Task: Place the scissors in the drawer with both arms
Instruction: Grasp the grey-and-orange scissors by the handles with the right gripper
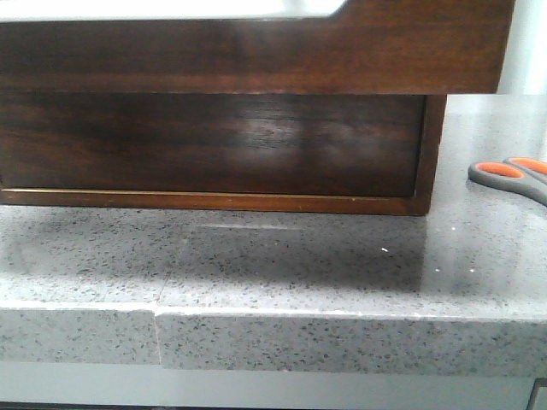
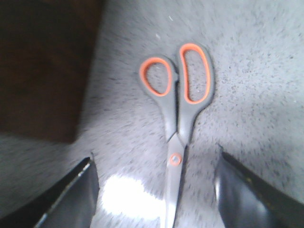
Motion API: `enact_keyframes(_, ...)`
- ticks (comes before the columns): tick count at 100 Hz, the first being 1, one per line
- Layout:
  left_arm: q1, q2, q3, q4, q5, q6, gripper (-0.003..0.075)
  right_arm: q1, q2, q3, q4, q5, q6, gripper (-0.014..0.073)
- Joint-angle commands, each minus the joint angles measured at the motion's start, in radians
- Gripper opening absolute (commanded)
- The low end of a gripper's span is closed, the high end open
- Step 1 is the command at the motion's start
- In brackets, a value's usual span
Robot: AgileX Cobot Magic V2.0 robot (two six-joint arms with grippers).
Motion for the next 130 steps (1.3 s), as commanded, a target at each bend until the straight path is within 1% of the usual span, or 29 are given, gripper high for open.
enact_keyframes(1, -0.007, 0.026, -0.034, -0.019, -0.042, 0.024, -0.0020, -0.006, 0.071, -0.054, -0.016, -0.033, 0.003, 0.0456)
enact_keyframes(14, -0.007, 0.026, -0.034, -0.035, -0.045, 0.024, -0.0020, -0.006, 0.172, -0.066, -0.057, -0.033, 0.003, 0.0456)
enact_keyframes(31, -0.007, 0.026, -0.034, -0.035, -0.045, 0.024, -0.0020, -0.006, 0.268, -0.066, -0.069, -0.022, 0.003, 0.0456)
enact_keyframes(53, -0.007, 0.026, -0.034, -0.035, -0.045, 0.024, -0.0020, 0.036, 0.327, -0.066, -0.100, -0.052, 0.003, 0.0456)
enact_keyframes(67, -0.007, 0.026, -0.034, -0.035, -0.046, 0.024, -0.0020, 0.035, 0.355, -0.066, -0.116, -0.078, 0.005, 0.0456)
enact_keyframes(75, -0.007, 0.026, -0.034, -0.035, -0.046, 0.024, -0.0020, 0.035, 0.364, -0.066, -0.148, -0.084, 0.037, 0.0452)
enact_keyframes(82, -0.007, 0.026, -0.034, -0.035, -0.046, 0.024, -0.0020, 0.035, 0.372, -0.066, -0.159, -0.082, 0.047, 0.0401)
enact_keyframes(89, -0.007, 0.026, -0.034, -0.035, -0.046, 0.024, -0.0020, 0.035, 0.378, -0.066, -0.159, -0.077, 0.047, 0.0289)
enact_keyframes(94, -0.007, 0.026, -0.034, -0.035, -0.046, 0.024, -0.0020, 0.035, 0.382, -0.066, -0.159, -0.064, 0.047, 0.0165)
enact_keyframes(96, -0.007, 0.026, -0.034, -0.035, -0.046, 0.024, -0.0020, 0.035, 0.382, -0.066, -0.159, -0.058, 0.047, 0.0132)
enact_keyframes(101, -0.007, 0.026, -0.034, -0.035, -0.046, 0.024, -0.0020, 0.035, 0.384, -0.066, -0.159, -0.047, 0.047, -0.0006)
enact_keyframes(103, -0.007, 0.026, -0.034, -0.035, -0.046, 0.024, -0.0020, 0.035, 0.384, -0.066, -0.159, -0.045, 0.047, -0.0041)
enact_keyframes(104, -0.007, 0.026, -0.034, -0.035, -0.046, 0.024, -0.0020, 0.035, 0.384, -0.066, -0.159, -0.045, 0.047, -0.0072)
enact_keyframes(119, -0.007, 0.026, -0.034, -0.035, -0.046, 0.024, -0.0020, 0.035, 0.378, -0.066, -0.159, -0.043, 0.047, -0.0066)
enact_keyframes(130, -0.007, 0.026, -0.034, -0.035, -0.046, 0.024, -0.0020, 0.035, 0.323, -0.066, -0.159, -0.043, 0.047, -0.0066)
